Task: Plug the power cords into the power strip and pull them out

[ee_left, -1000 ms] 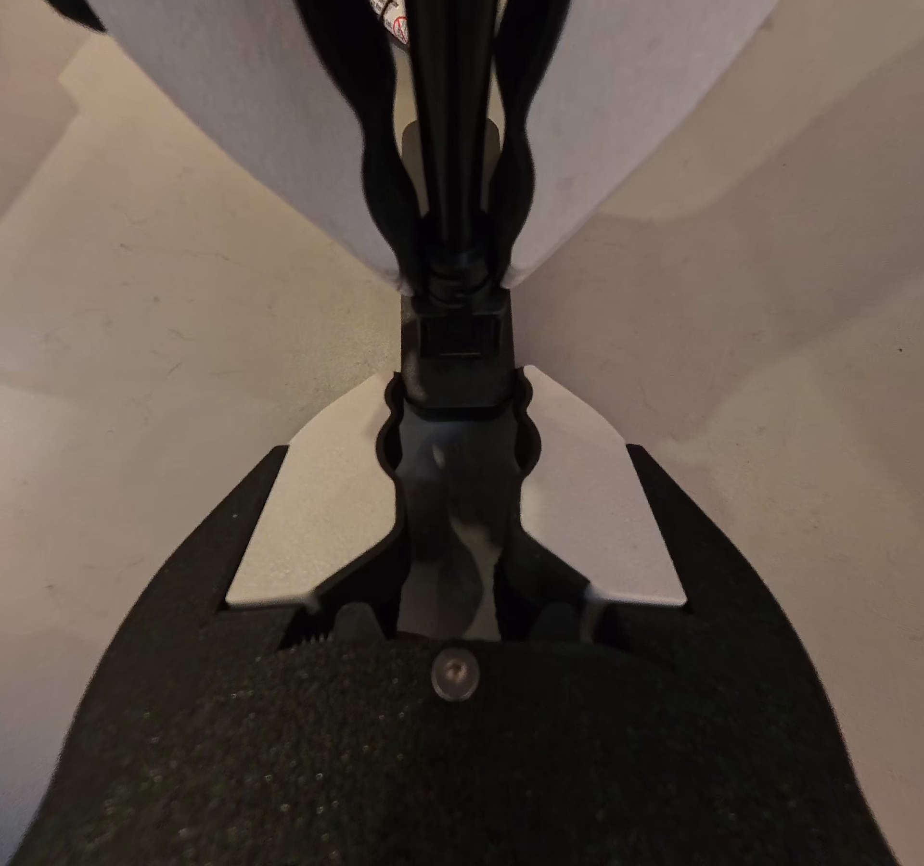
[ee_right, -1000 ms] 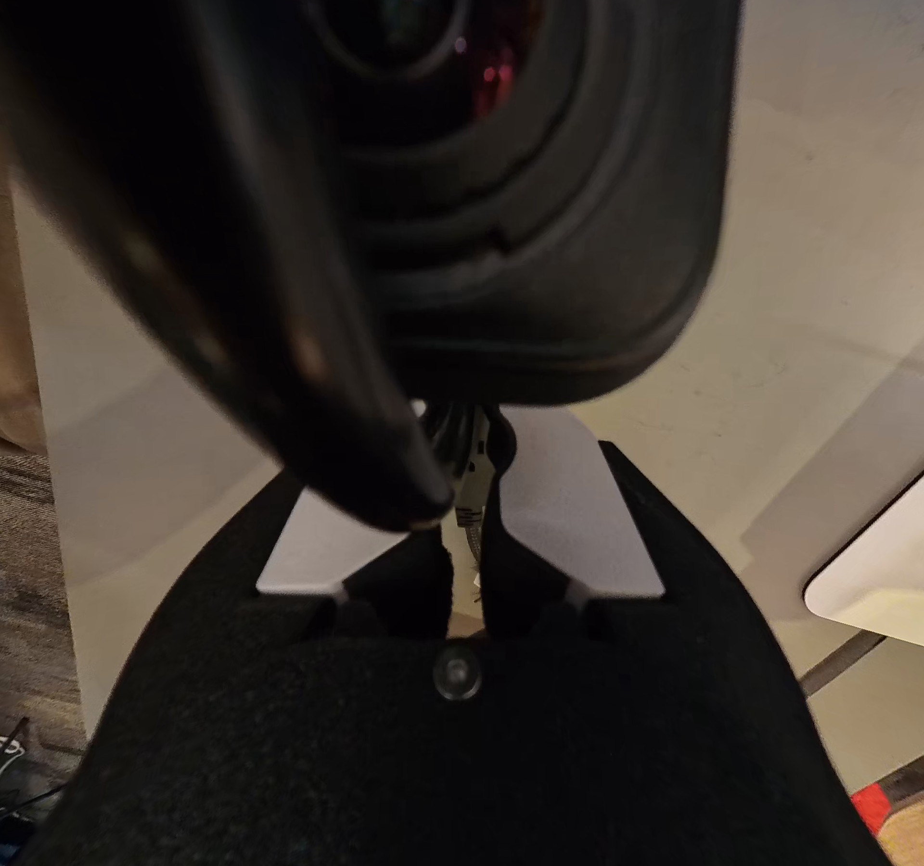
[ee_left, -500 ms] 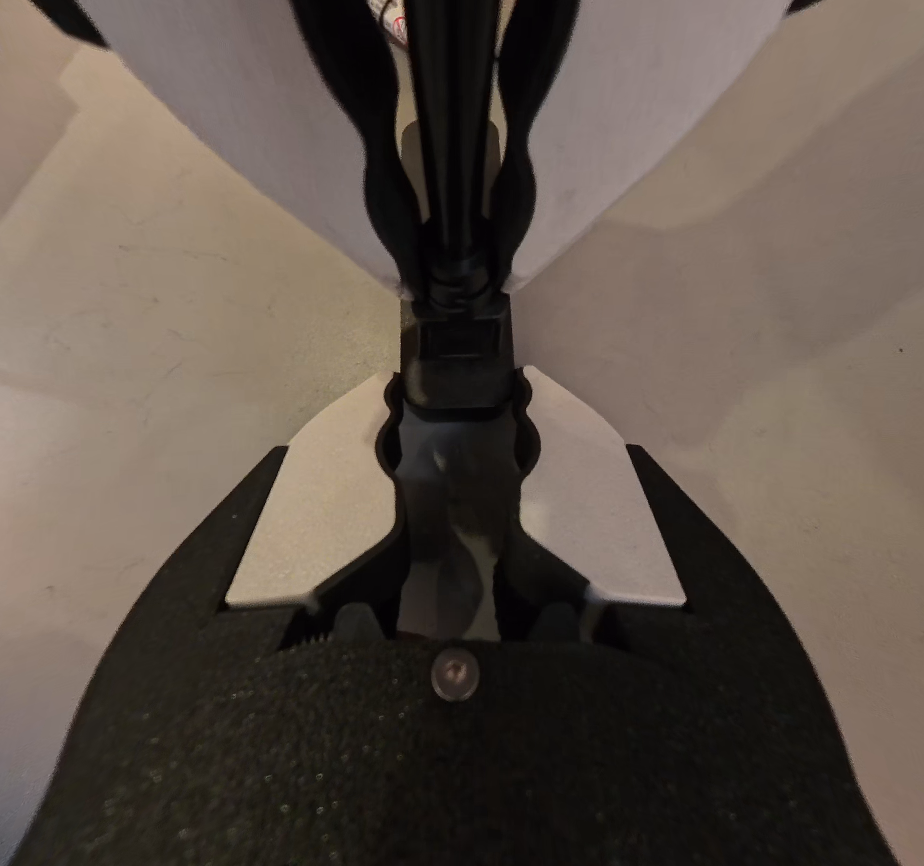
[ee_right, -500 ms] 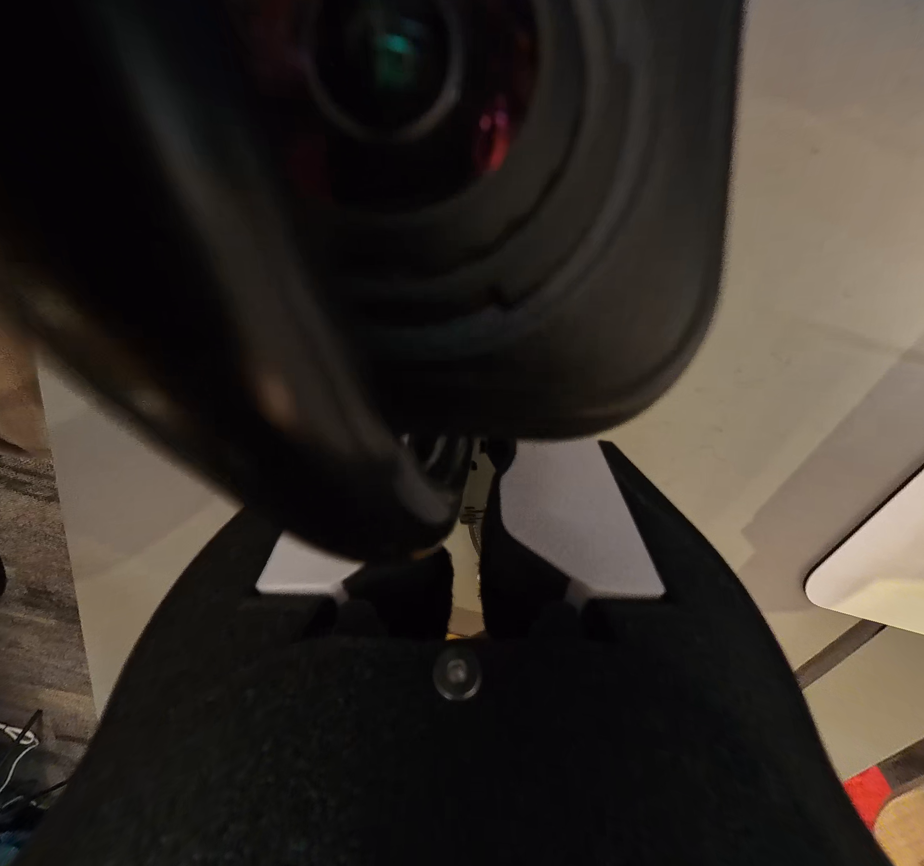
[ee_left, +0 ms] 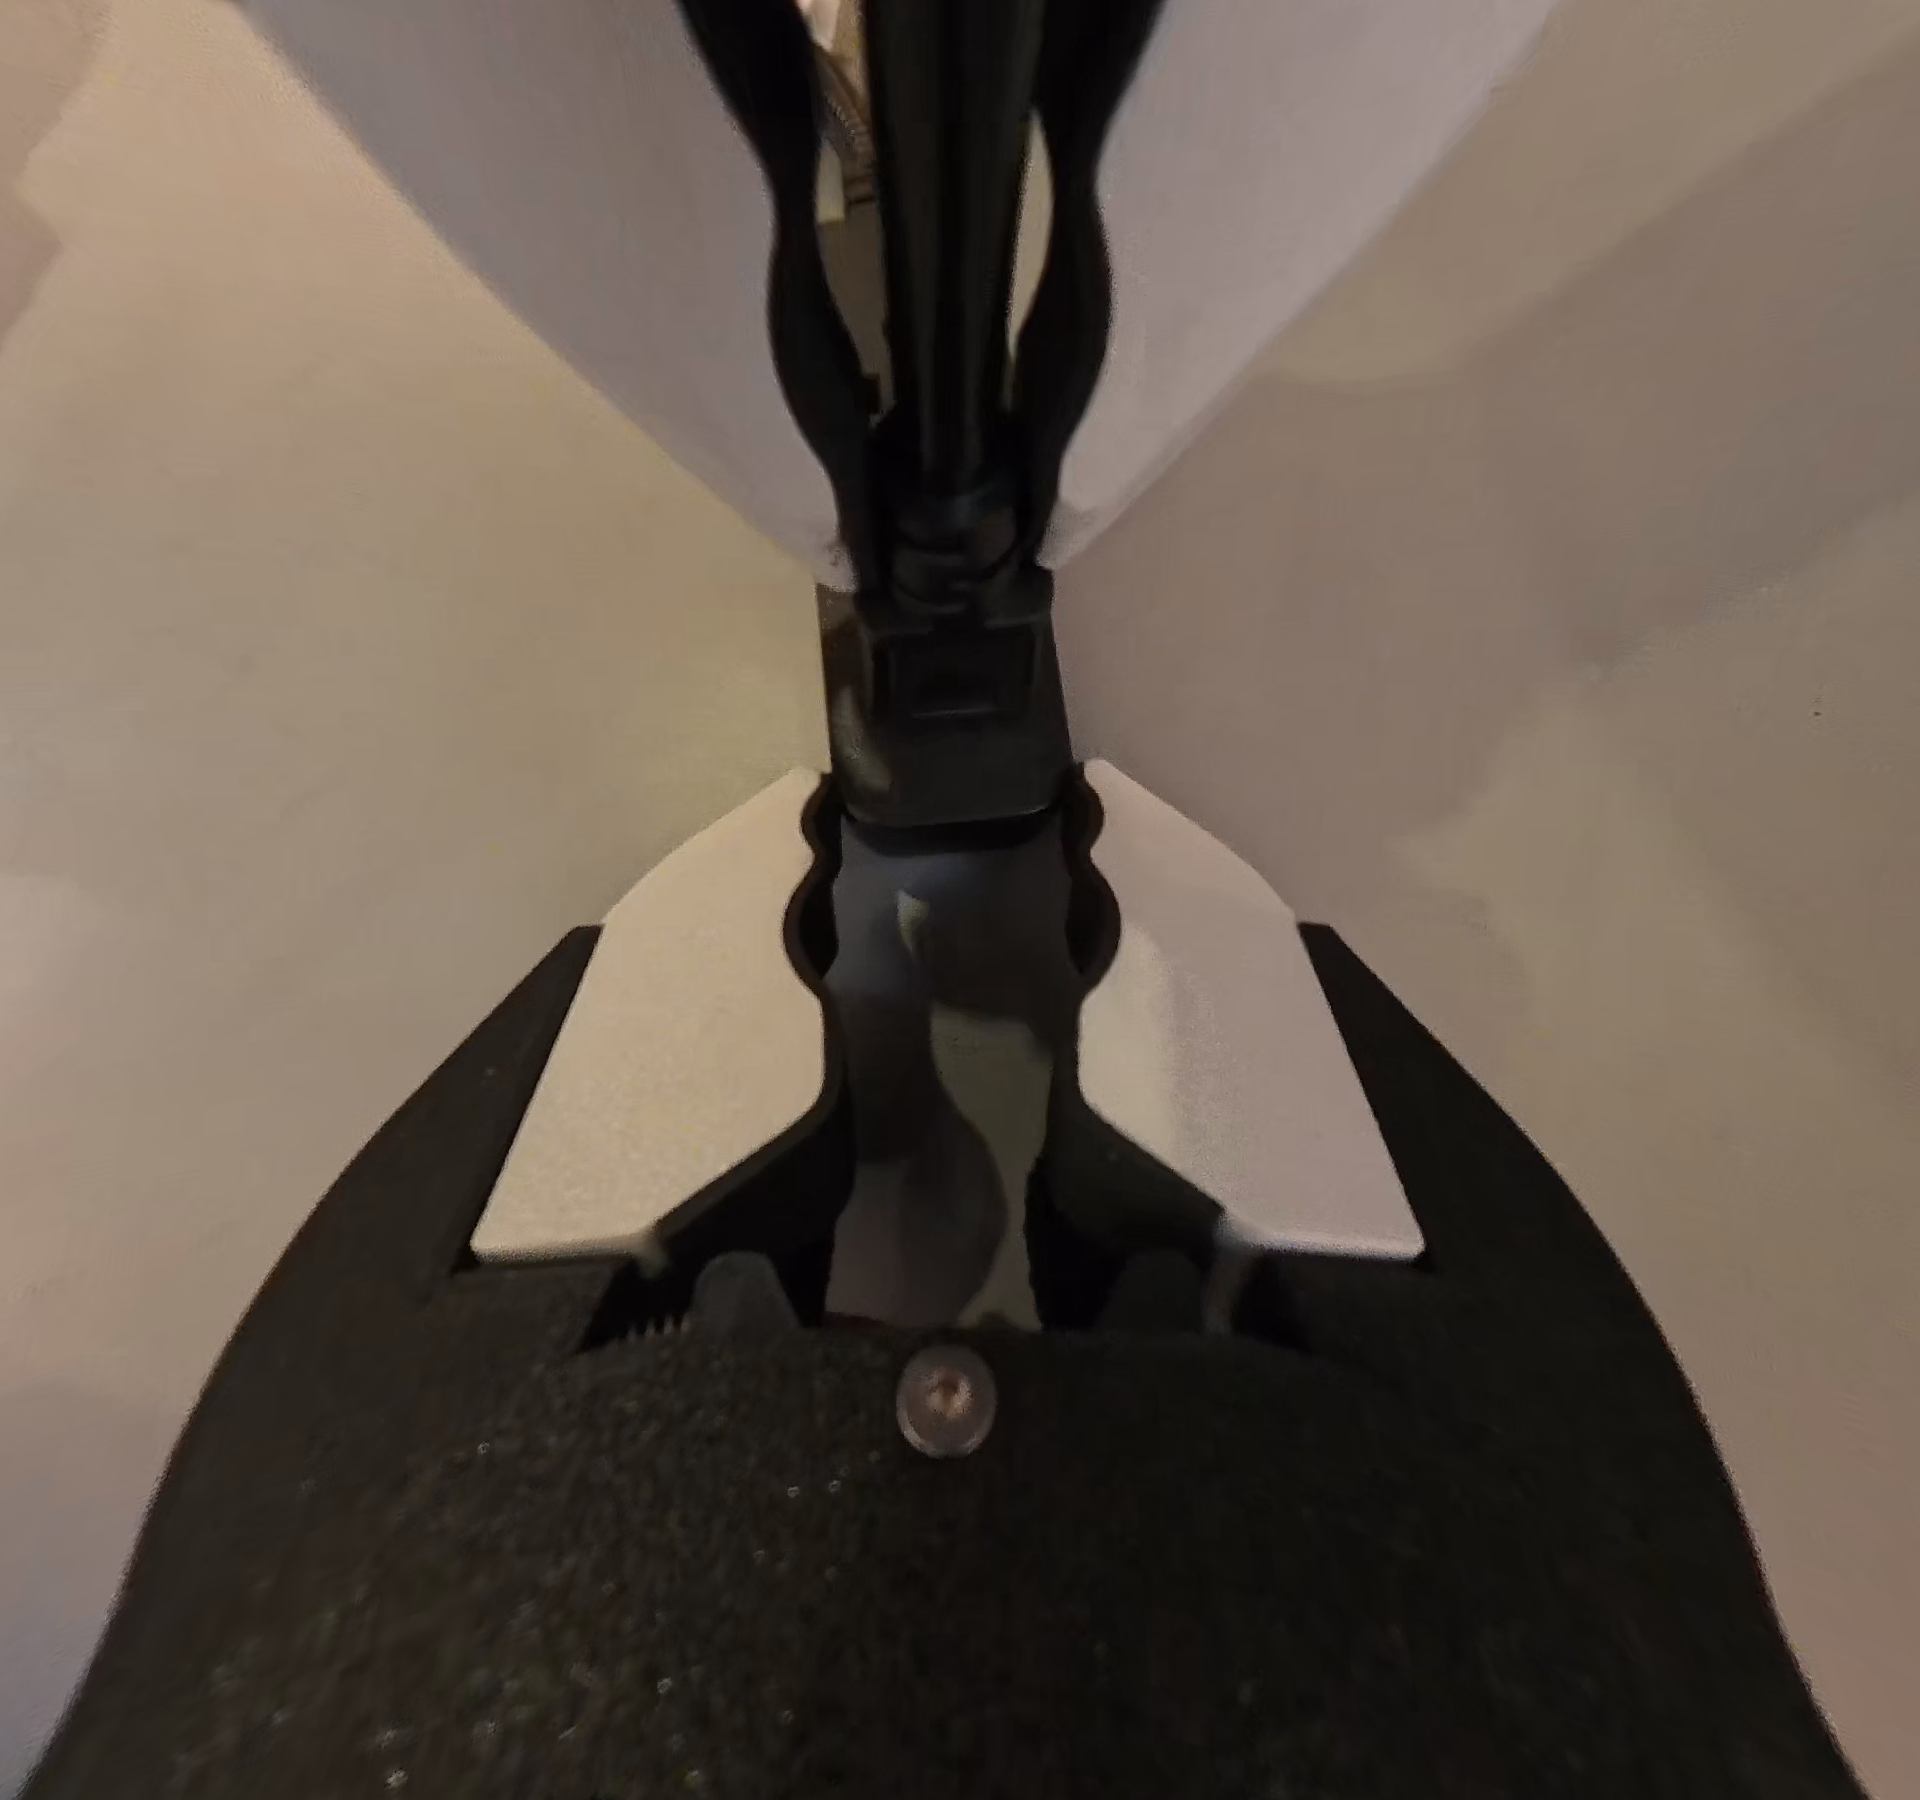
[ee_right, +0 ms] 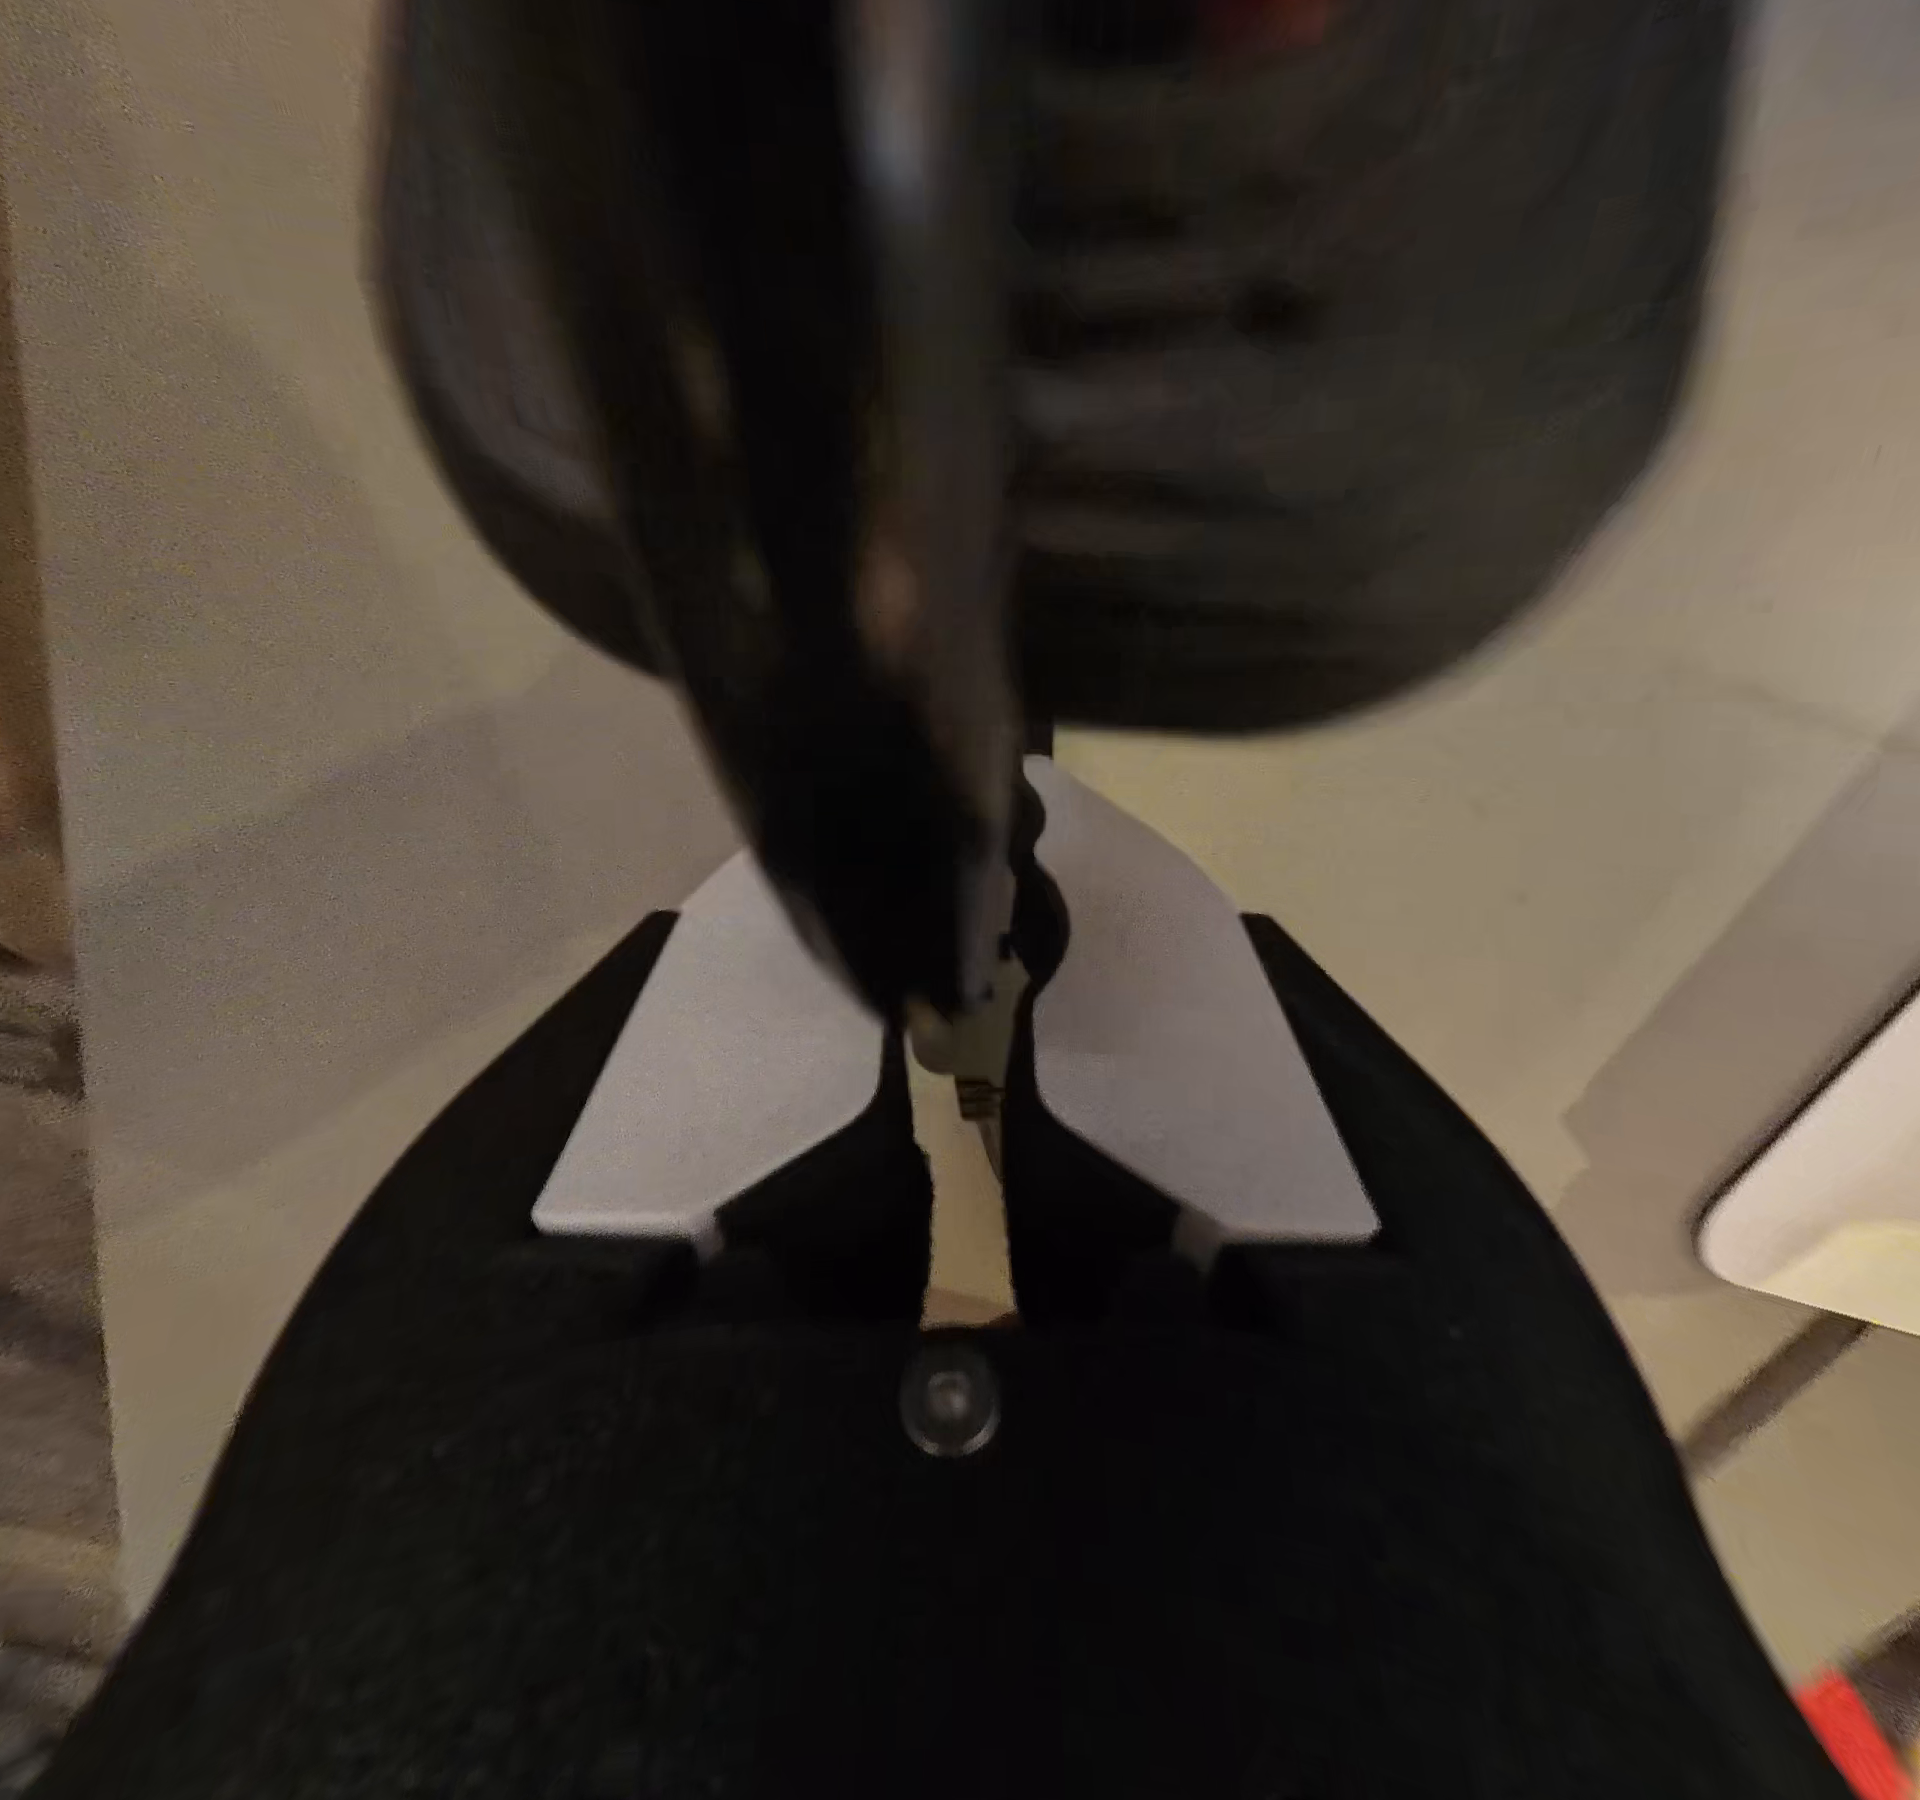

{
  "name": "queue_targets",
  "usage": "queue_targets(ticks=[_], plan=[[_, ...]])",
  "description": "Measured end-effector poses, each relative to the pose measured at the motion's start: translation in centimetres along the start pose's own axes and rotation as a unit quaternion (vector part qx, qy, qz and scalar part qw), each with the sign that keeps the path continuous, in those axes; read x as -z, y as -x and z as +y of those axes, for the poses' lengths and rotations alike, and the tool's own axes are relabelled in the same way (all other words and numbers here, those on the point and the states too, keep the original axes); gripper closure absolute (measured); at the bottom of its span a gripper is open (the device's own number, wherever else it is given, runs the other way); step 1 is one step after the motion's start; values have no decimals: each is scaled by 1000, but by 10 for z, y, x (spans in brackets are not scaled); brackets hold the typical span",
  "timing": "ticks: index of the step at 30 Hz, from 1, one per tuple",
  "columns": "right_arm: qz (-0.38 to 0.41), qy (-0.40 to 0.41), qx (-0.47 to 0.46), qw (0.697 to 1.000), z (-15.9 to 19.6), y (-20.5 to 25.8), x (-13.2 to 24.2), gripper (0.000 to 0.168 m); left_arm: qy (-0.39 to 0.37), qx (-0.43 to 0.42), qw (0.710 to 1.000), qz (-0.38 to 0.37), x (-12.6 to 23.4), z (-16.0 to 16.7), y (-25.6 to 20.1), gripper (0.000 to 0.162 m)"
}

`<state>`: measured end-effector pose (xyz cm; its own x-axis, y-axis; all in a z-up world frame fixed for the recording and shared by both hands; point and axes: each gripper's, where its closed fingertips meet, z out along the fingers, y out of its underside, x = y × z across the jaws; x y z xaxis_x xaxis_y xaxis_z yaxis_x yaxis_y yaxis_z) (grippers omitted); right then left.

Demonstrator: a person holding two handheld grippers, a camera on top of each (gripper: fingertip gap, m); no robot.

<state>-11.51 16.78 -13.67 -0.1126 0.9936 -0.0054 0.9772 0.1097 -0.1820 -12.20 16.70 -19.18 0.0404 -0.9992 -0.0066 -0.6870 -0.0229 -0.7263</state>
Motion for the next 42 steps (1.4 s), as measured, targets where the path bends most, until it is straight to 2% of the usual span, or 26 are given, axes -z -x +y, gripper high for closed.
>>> queue_targets(ticks=[1,6,11,12,15,20,27,34,36,42], plan=[[-5,-19,-7,1000,2,0,0,152,0,1,1000,0,-1,-1,0,121],[-22,-97,-53,994,1,-1,1,152,1,1,1000,-1,-1,-1,0,121],[-2,-80,-36,996,0,-1,0,142,1,4,1000,0,-1,-1,0,121],[17,-63,-31,997,1,-4,-3,131,1,4,1000,1,-1,0,0,121],[50,-36,-7,998,2,-9,-16,135,1,4,1000,-2,-1,0,1,121],[38,-48,1,998,4,-6,-17,143,1,5,1000,-7,-1,-1,2,121],[7,-88,-30,996,4,-5,-19,142,1,8,1000,-4,-2,-1,2,121],[-6,-78,-41,996,2,-4,-22,142,1,7,1000,-5,-2,-1,3,121],[-11,-103,-59,993,1,-5,-23,142,2,8,1000,-4,-2,-1,3,121],[51,-149,-82,984,-5,-9,-19,143,4,7,1000,-9,-1,0,4,121]])
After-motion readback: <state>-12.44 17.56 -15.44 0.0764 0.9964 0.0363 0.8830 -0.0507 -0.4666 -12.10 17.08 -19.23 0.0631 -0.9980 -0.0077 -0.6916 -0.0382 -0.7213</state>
